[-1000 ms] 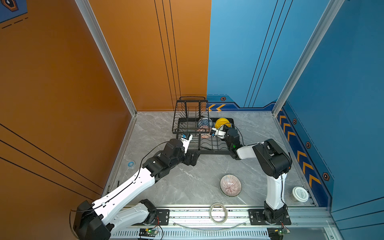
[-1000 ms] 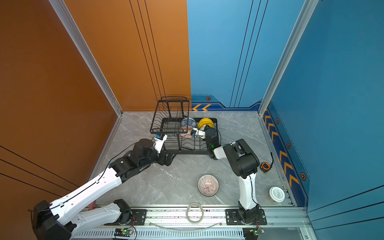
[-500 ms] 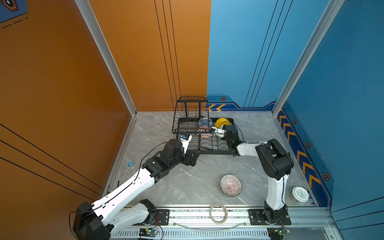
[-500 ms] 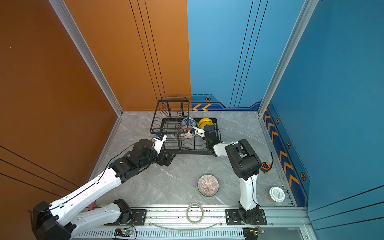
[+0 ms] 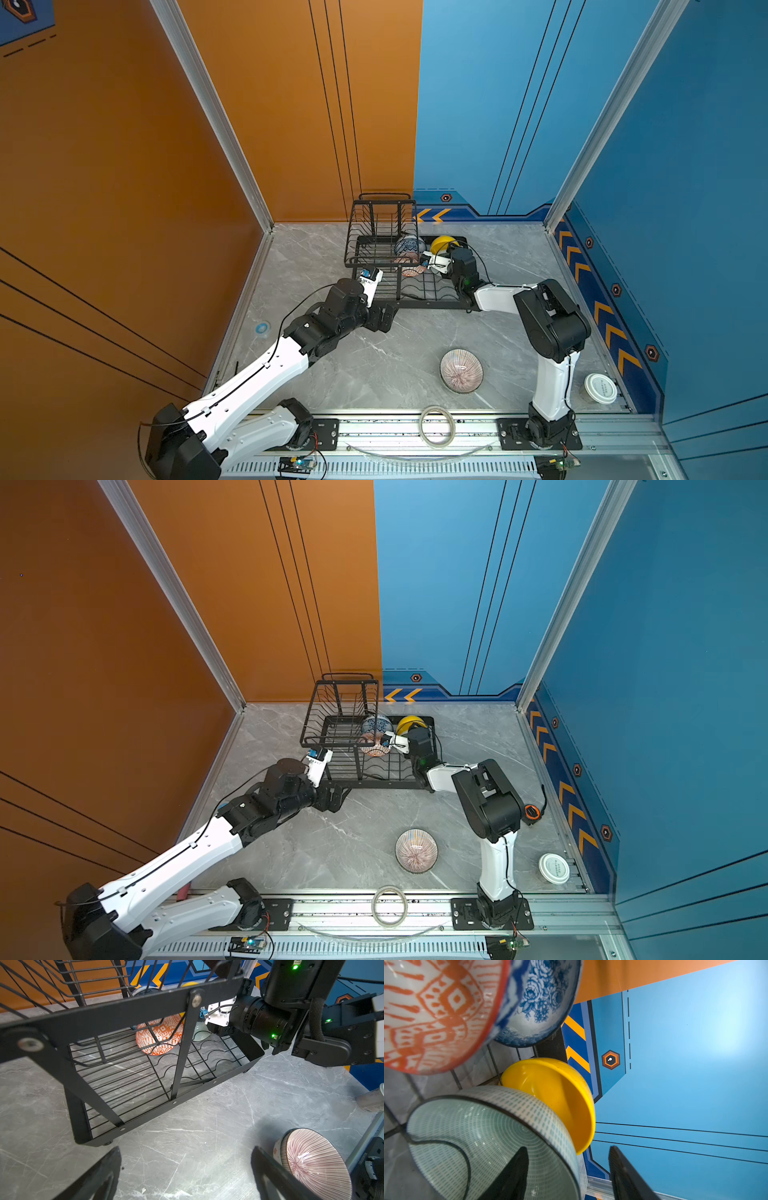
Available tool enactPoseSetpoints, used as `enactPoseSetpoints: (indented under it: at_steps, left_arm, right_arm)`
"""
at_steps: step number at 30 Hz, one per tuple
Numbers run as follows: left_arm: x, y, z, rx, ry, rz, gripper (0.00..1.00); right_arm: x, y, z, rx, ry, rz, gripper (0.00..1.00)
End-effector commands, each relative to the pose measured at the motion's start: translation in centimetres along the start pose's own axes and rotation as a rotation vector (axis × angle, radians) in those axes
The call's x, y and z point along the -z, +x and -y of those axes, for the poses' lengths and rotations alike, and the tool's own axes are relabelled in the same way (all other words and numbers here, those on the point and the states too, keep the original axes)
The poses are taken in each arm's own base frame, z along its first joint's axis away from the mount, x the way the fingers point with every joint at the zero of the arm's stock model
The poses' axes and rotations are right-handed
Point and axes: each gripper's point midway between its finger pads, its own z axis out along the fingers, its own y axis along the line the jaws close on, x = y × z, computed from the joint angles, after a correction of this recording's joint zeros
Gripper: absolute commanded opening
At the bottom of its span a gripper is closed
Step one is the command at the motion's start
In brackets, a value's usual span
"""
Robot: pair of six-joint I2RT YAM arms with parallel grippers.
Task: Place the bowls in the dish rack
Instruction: 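Open and withdraw the right gripper while the left gripper reaches for the pink striped bowl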
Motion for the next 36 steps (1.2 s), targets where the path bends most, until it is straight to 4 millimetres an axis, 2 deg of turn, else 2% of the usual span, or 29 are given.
enactPoseSetpoints:
  at_steps: [1, 3, 4, 5, 12, 15, 20, 22, 23, 24, 25, 27, 31, 34, 36]
  left_arm:
    - [0.4, -0.1, 0.0, -0.004, 0.011, 0.010, 0.98]
    - [0.5, -0.2, -0.1, -0.005, 0.009, 0.014, 0.98]
    - [0.6, -0.2, 0.0, -0.005, 0.011, 0.016, 0.98]
    - [0.6, -0.3, 0.0, -0.005, 0.012, 0.017, 0.98]
    - [1.4, -0.3, -0.2, 0.013, 0.005, 0.020, 0.98]
    - [1.4, 0.2, -0.1, 0.051, 0.017, 0.006, 0.98]
    - [1.2, 1.2, 0.5, 0.092, 0.053, -0.025, 0.98]
    - [1.1, 1.6, 0.7, 0.103, 0.060, -0.045, 0.98]
    - [1.1, 1.9, 0.8, 0.108, 0.065, -0.056, 0.98]
    - [1.0, 2.0, 0.9, 0.114, 0.071, -0.065, 0.98]
    - [0.9, 2.3, 1.0, 0.121, 0.078, -0.078, 0.98]
    - [0.6, 2.8, 1.2, 0.133, 0.087, -0.106, 0.98]
    - [-0.7, 4.6, 2.1, 0.170, 0.123, -0.189, 0.98]
    - [-1.7, 6.1, 3.1, 0.166, 0.127, -0.252, 0.98]
    - [-2.0, 6.4, 4.1, 0.153, 0.130, -0.266, 0.98]
  right_arm:
    - [1.3, -1.2, 2.4, -0.048, 0.054, 0.039, 0.68]
    - [1.7, -1.2, 2.8, -0.068, 0.051, 0.035, 0.78]
    - [2.1, -1.2, 2.9, -0.082, 0.041, 0.033, 0.95]
    - [2.4, -1.2, 3.1, -0.094, 0.034, 0.033, 1.00]
    - [6.1, -1.2, 4.2, -0.143, 0.059, 0.017, 1.00]
    - [8.7, -1.4, 4.4, -0.192, 0.071, 0.001, 1.00]
    - [14.2, -1.9, 4.0, -0.368, 0.033, -0.018, 1.00]
    - [16.4, -1.5, 4.6, -0.488, 0.072, -0.044, 1.00]
    - [17.3, -0.4, 5.1, -0.552, 0.090, -0.089, 1.00]
    - [18.4, -0.8, 5.0, -0.602, 0.075, -0.096, 1.00]
    - [19.3, -0.1, 4.8, -0.661, 0.045, -0.135, 1.00]
    - [20.6, 0.9, 4.5, -0.761, -0.005, -0.189, 1.00]
    - [22.5, 1.4, 2.8, -0.912, -0.119, -0.215, 1.00]
    - [23.3, 2.0, 1.8, -1.020, -0.190, -0.240, 1.00]
    - [23.3, 2.3, 1.1, -1.112, -0.263, -0.244, 1.00]
